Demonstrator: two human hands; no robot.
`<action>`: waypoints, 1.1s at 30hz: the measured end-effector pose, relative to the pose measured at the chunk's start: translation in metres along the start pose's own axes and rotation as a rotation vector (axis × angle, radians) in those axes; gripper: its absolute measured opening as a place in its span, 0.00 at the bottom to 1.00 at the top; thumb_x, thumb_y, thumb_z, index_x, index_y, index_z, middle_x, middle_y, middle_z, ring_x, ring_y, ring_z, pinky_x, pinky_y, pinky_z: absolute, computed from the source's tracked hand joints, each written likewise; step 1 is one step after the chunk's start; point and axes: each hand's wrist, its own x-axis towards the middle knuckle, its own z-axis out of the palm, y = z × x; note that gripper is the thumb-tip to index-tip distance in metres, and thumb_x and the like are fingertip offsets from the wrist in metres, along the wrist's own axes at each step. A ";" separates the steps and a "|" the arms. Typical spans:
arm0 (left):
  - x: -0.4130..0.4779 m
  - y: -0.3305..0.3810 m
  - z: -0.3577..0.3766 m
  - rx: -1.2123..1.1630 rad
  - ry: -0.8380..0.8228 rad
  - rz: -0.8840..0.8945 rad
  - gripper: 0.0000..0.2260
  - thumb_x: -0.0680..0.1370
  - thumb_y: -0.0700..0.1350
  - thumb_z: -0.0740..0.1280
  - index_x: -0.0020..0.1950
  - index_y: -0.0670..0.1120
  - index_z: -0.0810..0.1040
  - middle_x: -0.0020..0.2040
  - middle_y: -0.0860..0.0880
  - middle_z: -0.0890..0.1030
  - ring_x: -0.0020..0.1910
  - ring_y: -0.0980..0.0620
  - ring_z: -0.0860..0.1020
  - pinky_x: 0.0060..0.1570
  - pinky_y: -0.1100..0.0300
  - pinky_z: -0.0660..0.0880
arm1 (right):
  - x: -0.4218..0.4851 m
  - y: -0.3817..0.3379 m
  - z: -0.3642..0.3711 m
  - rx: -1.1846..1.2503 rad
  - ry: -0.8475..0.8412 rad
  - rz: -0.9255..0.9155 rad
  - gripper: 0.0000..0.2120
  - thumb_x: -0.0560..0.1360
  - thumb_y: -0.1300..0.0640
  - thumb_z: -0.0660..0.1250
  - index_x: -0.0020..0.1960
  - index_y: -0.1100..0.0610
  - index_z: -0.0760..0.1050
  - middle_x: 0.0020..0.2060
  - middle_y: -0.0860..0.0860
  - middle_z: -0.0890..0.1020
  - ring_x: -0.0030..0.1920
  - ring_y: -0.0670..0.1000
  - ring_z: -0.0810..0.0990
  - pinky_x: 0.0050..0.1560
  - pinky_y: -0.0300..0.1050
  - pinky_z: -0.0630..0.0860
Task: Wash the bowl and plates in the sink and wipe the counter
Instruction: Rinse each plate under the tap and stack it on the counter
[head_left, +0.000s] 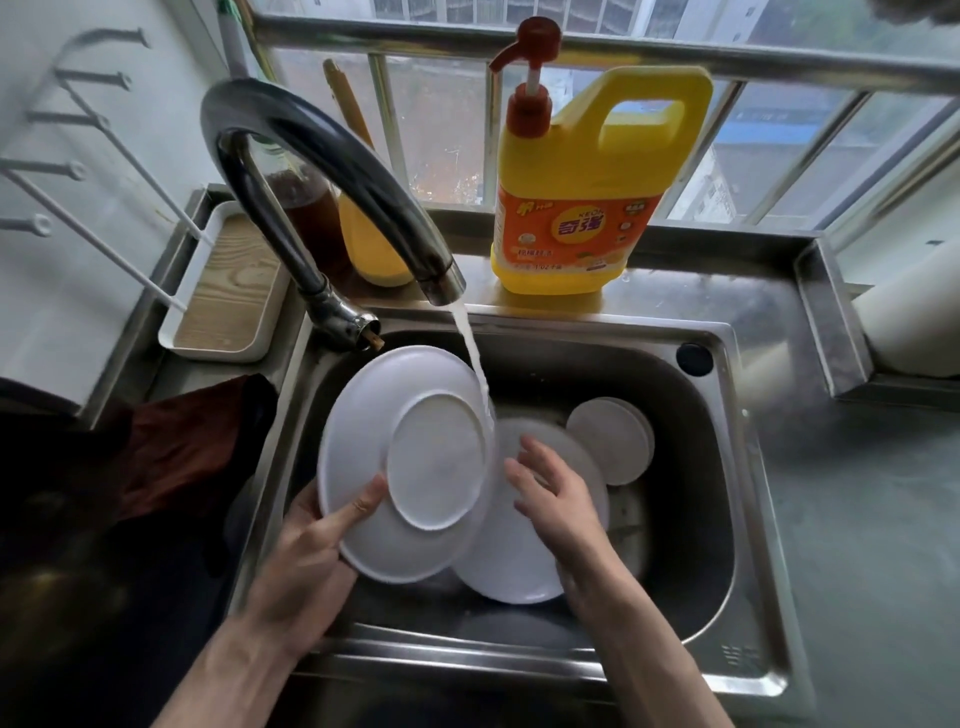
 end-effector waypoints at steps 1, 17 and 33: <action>-0.003 0.001 0.003 0.118 -0.014 0.059 0.20 0.69 0.51 0.79 0.59 0.47 0.85 0.57 0.42 0.86 0.55 0.45 0.85 0.46 0.56 0.84 | -0.002 -0.003 0.002 0.026 -0.029 -0.012 0.22 0.82 0.49 0.69 0.74 0.47 0.73 0.70 0.47 0.78 0.69 0.49 0.77 0.70 0.54 0.75; 0.013 -0.029 0.005 1.588 -0.607 0.535 0.31 0.77 0.56 0.72 0.70 0.79 0.60 0.77 0.71 0.56 0.81 0.61 0.47 0.82 0.48 0.43 | 0.002 -0.025 -0.029 0.084 0.041 0.148 0.10 0.82 0.61 0.67 0.60 0.65 0.79 0.47 0.61 0.88 0.49 0.63 0.87 0.48 0.56 0.85; 0.060 -0.036 0.021 0.256 0.143 0.121 0.11 0.79 0.42 0.72 0.61 0.47 0.80 0.54 0.44 0.85 0.51 0.44 0.85 0.42 0.56 0.84 | 0.006 0.002 -0.043 0.031 0.200 -0.182 0.07 0.80 0.50 0.72 0.50 0.53 0.85 0.41 0.52 0.88 0.43 0.55 0.87 0.45 0.53 0.83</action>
